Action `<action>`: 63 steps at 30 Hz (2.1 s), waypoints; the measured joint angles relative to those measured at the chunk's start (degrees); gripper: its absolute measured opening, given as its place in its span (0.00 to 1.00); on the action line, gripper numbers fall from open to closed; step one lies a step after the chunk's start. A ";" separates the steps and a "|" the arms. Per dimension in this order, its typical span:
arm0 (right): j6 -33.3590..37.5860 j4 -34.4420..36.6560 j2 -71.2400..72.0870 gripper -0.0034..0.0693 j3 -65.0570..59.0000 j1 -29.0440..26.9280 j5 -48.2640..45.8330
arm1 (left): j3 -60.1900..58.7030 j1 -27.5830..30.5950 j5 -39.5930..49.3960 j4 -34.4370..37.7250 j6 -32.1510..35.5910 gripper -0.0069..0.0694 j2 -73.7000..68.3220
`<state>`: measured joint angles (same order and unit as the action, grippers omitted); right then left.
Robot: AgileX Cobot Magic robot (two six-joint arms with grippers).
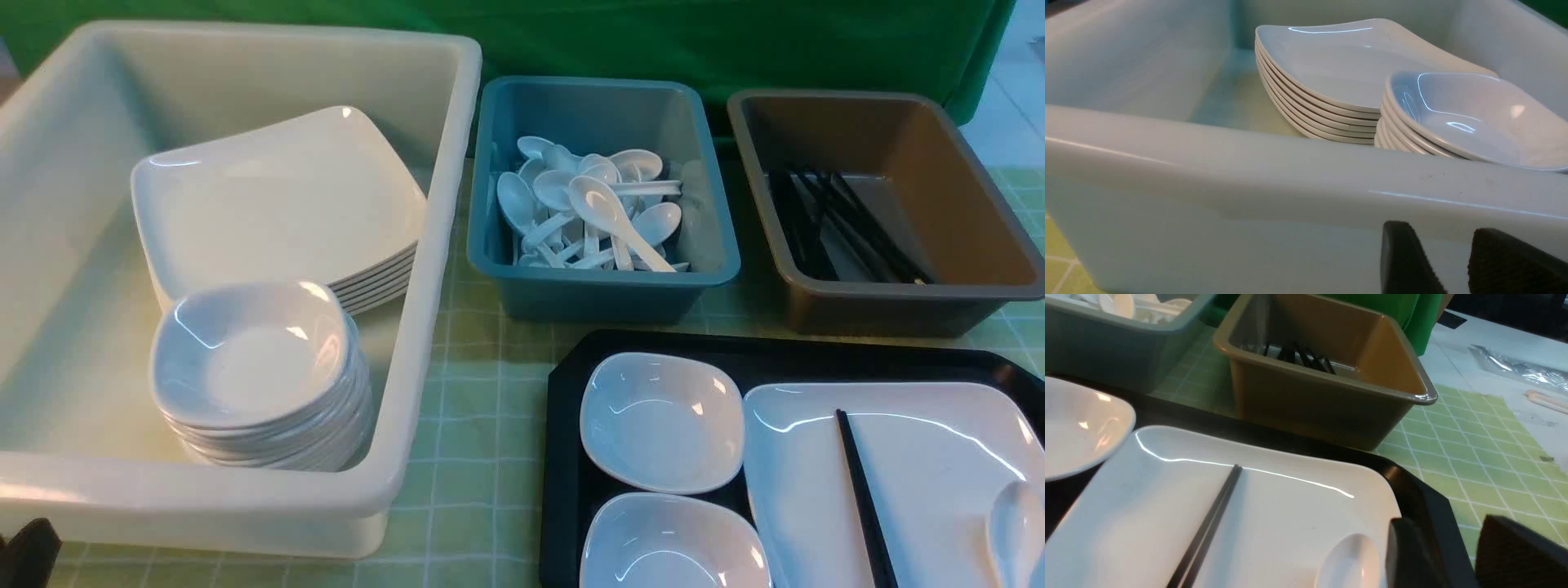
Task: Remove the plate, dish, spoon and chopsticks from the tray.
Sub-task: Use the right arm to grab a soup spoon from the plate
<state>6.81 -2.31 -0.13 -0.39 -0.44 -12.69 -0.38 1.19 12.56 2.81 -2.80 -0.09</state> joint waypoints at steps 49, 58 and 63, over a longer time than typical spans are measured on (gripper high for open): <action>0.00 0.00 0.00 0.38 0.00 0.00 0.00 | 0.00 0.00 0.00 0.00 0.06 0.39 0.00; 0.00 0.00 0.00 0.38 0.00 0.00 0.00 | 0.00 0.00 0.00 0.00 0.06 0.39 0.00; -6.81 4.11 0.00 0.38 0.00 0.00 0.00 | 0.00 0.00 0.00 0.00 0.06 0.39 0.00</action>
<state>0.00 1.80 -0.13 -0.39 -0.44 -12.69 -0.38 1.19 12.56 2.81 -2.74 -0.09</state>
